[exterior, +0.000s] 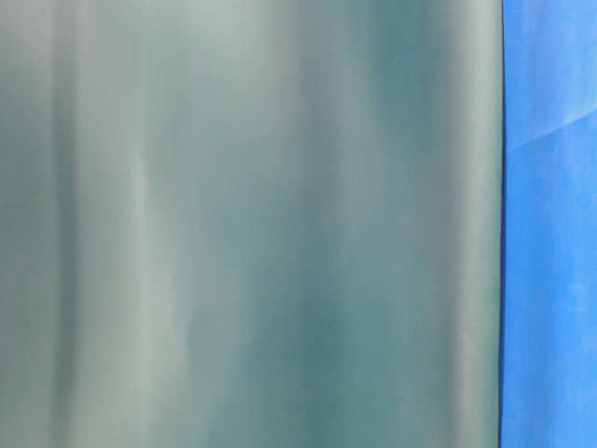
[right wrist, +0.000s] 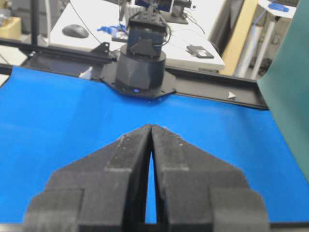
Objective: Handover the blue block to the right arm after grasping it with the left arm, then place it in the designated position.
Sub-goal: 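Move the left gripper down over the small blue cube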
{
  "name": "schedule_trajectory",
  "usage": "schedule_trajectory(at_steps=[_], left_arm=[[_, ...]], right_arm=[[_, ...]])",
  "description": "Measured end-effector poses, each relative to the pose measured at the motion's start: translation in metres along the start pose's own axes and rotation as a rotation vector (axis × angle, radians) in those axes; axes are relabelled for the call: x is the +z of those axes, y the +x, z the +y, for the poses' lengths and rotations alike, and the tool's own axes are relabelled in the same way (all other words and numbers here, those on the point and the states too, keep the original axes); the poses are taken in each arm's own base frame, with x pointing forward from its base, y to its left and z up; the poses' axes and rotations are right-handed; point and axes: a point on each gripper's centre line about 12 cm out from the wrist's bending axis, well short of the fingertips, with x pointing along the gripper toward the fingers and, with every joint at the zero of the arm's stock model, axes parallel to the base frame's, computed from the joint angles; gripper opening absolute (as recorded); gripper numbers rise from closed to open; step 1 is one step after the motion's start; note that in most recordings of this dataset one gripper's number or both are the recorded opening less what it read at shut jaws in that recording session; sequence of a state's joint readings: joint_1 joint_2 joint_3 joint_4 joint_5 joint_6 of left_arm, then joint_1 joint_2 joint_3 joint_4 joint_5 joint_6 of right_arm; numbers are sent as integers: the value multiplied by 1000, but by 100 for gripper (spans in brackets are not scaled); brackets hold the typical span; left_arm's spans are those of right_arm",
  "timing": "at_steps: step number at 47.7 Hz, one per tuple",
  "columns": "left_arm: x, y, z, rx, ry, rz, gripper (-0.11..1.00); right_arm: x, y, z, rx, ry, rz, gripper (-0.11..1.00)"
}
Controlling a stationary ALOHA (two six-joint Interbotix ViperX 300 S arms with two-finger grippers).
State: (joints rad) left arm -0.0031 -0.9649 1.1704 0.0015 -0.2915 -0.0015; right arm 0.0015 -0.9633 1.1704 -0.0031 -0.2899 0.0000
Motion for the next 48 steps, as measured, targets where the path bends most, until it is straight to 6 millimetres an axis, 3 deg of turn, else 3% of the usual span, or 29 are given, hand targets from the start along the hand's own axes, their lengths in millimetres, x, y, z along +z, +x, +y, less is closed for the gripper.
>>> schedule_trajectory(at_steps=[6,31,34,38,44,48], left_arm=[[1,0,0,0,0,-2,0],[-1,0,0,0,12,6,2],[-1,0,0,0,12,6,11],[0,0,0,0,12,5,35],[-1,0,0,0,11,6,73],[-1,0,0,0,11,6,90]], right_arm=[[-4,1,-1,-5,-3,34,-5],[-6,2,-2,-12,4,71,-2],[-7,1,-3,-13,6,74,5],[-7,2,-3,-13,7,72,22],[-7,1,-3,-16,19,72,60],[-7,2,-3,-19,25,73,83]])
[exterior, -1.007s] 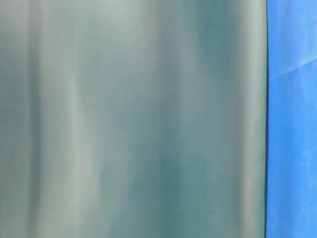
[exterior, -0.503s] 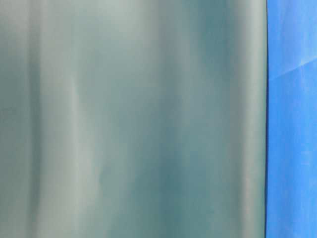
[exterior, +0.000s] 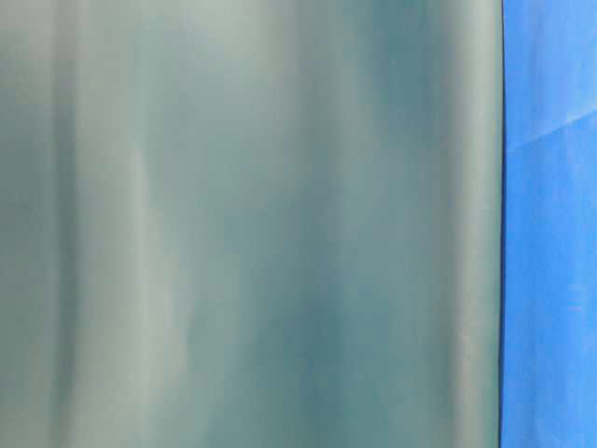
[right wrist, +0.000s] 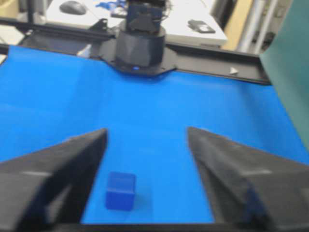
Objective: Handover the blue block to the right arm after grasping it with the left arm, then place it in the designated position.
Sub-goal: 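Move the left gripper down over the small blue cube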
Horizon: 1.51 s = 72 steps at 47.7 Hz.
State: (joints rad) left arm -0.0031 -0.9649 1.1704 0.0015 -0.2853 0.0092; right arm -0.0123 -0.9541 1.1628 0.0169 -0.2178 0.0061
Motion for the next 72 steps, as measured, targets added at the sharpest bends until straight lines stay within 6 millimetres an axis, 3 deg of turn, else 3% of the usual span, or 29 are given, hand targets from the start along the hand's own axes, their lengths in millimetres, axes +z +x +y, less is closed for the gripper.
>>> schedule_trajectory(at_steps=[4,19,28,42,65,72], left_arm=[[0,0,0,0,1,0,92],[1,2,0,0,-11,-20,92],[-2,15,0,0,-11,-26,92],[-8,59,0,-1,-3,8,92],[-21,151,3,6,6,84,92],[-23,168,3,6,6,120,92]], right_arm=[[0,0,-1,-4,5,-2,96],[0,0,-4,-20,10,-1,96],[0,0,-4,-22,10,-1,96],[-1,1,-4,-22,10,7,96],[-3,3,-4,-23,12,9,96],[-3,3,-4,-23,12,10,96]])
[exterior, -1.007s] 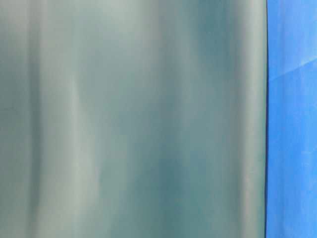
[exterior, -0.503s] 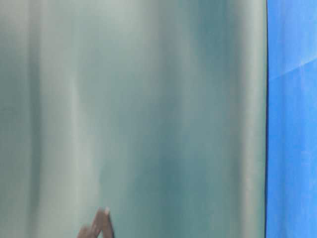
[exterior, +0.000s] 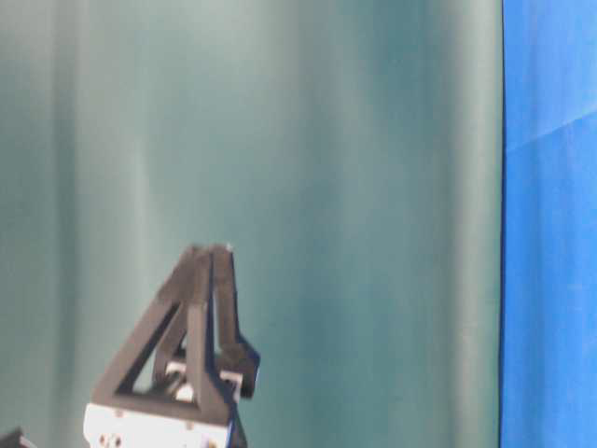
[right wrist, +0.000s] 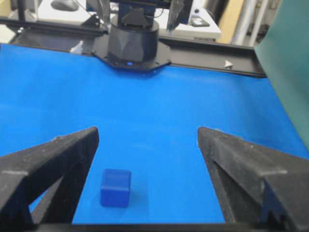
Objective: Handover the blue block to the right arm after grasping it with the left arm, then place it in the designated position.
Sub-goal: 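Move the left gripper down over the small blue cube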
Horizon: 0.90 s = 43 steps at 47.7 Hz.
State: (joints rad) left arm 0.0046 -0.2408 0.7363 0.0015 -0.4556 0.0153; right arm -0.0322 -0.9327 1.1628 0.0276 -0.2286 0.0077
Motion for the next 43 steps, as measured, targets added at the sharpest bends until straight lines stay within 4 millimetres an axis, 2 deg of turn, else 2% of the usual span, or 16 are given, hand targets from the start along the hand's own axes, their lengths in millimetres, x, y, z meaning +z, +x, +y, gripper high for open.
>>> schedule_trajectory(at_steps=[22,30,43], left_arm=[[-9,10,0,1,-28,135,92],[-14,21,1,4,-37,299,92],[-10,38,-1,9,-69,575,92]], right_arm=[[0,0,0,0,0,0,96],[0,0,0,0,0,0,96],[-2,1,0,0,-2,15,96]])
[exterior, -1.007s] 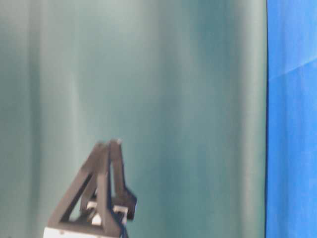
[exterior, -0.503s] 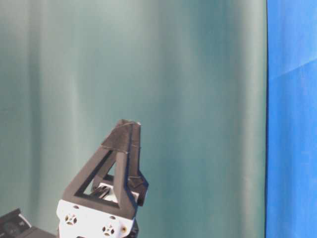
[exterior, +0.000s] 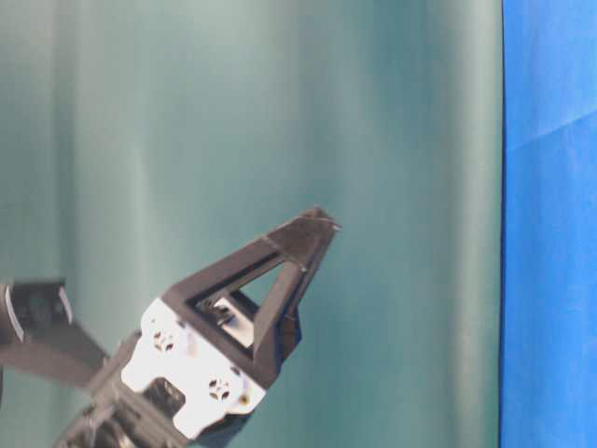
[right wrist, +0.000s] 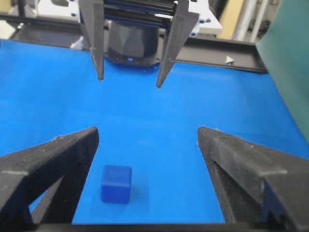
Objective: Handover the blue block to the right arm after grasping it with the left arm, then place it in the designated position.
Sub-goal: 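Move the left gripper down over the small blue cube, then close the left gripper around the blue cube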
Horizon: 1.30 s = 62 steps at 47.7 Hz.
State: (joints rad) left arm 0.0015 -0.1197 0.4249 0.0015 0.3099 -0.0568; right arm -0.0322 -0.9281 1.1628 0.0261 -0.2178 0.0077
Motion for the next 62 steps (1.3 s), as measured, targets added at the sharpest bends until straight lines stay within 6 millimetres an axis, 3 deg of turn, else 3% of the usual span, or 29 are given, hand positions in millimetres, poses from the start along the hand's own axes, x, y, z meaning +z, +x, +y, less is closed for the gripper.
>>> schedule_trajectory(at_steps=[20,62], left_arm=[[6,19,-8,9,4,344,92],[8,21,-8,13,10,354,92]], right_arm=[[-2,0,0,0,0,14,96],[-5,1,0,0,0,35,96]])
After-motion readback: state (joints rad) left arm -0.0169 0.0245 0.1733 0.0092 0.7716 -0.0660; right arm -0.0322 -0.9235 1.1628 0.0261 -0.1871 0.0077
